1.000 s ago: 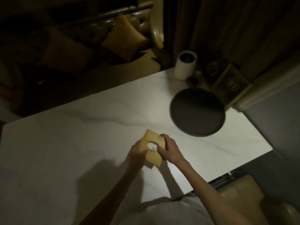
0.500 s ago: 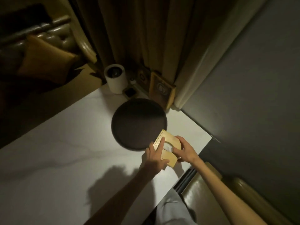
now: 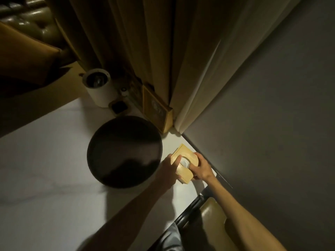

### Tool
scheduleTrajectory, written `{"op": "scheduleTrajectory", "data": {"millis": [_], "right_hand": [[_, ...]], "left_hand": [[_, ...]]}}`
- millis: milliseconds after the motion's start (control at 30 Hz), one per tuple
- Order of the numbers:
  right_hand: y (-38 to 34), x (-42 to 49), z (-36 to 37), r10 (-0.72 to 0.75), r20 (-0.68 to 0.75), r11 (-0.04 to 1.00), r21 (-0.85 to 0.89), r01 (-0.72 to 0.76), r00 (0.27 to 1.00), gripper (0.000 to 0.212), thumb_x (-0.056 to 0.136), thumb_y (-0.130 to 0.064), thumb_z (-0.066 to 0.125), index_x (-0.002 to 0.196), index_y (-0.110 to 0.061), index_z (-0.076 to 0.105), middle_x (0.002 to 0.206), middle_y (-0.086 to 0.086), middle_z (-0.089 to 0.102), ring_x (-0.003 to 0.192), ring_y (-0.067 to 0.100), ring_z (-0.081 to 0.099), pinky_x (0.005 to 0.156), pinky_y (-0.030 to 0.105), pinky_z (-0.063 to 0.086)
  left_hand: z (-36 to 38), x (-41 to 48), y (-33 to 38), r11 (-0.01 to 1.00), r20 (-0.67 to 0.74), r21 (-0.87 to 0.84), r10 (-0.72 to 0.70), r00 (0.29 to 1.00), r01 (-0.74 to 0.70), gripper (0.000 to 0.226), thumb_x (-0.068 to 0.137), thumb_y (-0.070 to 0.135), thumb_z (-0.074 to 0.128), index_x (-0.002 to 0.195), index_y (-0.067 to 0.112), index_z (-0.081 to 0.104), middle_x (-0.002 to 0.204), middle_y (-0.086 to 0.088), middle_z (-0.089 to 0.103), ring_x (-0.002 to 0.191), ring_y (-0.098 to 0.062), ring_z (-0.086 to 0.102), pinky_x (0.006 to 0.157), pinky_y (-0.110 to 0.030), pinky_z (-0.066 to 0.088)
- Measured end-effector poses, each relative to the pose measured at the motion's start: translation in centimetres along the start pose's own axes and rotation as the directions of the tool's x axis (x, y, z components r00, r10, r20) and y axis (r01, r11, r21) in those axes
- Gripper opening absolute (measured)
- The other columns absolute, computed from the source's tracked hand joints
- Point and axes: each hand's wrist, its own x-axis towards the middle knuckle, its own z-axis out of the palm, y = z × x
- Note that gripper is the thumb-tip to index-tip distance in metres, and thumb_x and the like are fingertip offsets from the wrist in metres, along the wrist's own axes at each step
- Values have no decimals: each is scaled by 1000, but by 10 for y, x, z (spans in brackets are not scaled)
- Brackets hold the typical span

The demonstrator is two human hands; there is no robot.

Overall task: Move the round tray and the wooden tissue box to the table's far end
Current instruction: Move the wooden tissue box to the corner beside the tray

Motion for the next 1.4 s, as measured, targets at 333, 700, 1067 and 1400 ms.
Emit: {"op": "scheduleTrajectory", "data": {"millis": [333,700,1067,1400], "right_hand": [[-2,25,10,28,29,999,-40,-27,999,74,89,-47,62,150,-35,23,143,9,41,113,35,57,75,48,61],[35,-52,38,-136,77,700,-698,151,988,97,59,-87,-26,146,-43,-22,161,-4,-25,149,26,-18,113,49,39],[12,-38,31,-48,91,735,-671,97,995,80,84,-75,4,153,-38,-14,162,-5,-24,151,30,-11,115,52,28],[6,-33,33,-23,70,713,-698,65,997,77,87,-71,6,153,-38,-13,164,-4,-20,153,28,-4,112,53,35]], "left_hand": [[-4,12,-31,998,-8,60,-2,1000,3,67,81,60,55,130,17,40,129,-23,54,101,-34,65,75,-36,60],[11,-47,-27,919,36,390,45,998,-56,79,80,71,41,146,26,37,156,-6,32,142,-28,31,105,-54,30],[-10,-9,-34,886,233,449,8,972,-115,76,92,41,53,152,28,8,163,-6,-1,148,-33,0,113,-62,16],[-11,-7,-30,934,188,352,-12,982,-56,76,95,23,53,153,20,4,161,-12,-13,148,-31,-11,119,-54,5]]}}
